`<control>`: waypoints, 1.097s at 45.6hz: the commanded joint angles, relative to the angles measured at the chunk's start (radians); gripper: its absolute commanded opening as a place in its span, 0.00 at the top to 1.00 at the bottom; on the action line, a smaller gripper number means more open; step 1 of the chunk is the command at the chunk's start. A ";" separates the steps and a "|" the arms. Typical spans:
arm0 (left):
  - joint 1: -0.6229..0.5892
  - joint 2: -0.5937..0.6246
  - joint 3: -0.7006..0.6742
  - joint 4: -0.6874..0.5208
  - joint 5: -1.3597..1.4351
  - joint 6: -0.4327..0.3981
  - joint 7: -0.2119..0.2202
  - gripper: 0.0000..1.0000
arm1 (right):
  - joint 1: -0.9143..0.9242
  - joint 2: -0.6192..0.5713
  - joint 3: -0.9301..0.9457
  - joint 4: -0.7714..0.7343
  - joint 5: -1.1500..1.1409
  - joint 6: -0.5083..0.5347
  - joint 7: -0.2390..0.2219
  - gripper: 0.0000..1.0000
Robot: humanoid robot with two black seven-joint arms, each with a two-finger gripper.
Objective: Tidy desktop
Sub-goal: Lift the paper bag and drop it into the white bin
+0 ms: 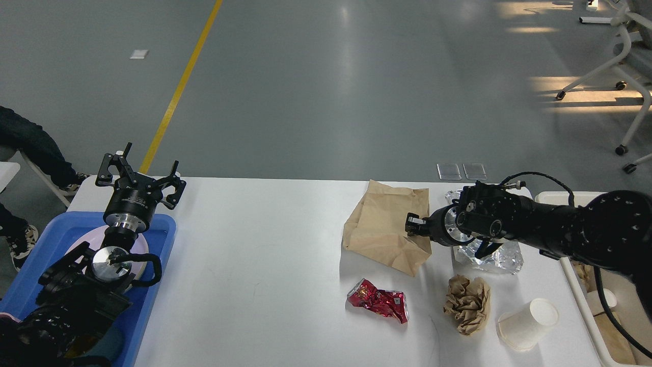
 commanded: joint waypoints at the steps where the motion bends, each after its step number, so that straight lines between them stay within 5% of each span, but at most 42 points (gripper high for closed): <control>1: 0.000 0.000 0.000 0.001 0.000 0.001 0.000 0.03 | 0.011 0.002 0.014 0.014 0.003 0.006 0.000 1.00; 21: 0.000 0.000 0.000 0.000 0.000 0.001 0.000 0.03 | 0.189 -0.236 0.157 0.221 0.006 0.064 0.000 1.00; 41: 0.000 0.000 0.000 0.000 0.000 0.001 0.000 0.03 | 0.527 -0.555 0.157 0.275 0.006 0.253 0.001 1.00; 50: 0.000 0.000 0.000 0.000 0.000 -0.001 0.001 0.03 | 0.435 -0.604 0.126 0.113 0.008 0.140 0.000 1.00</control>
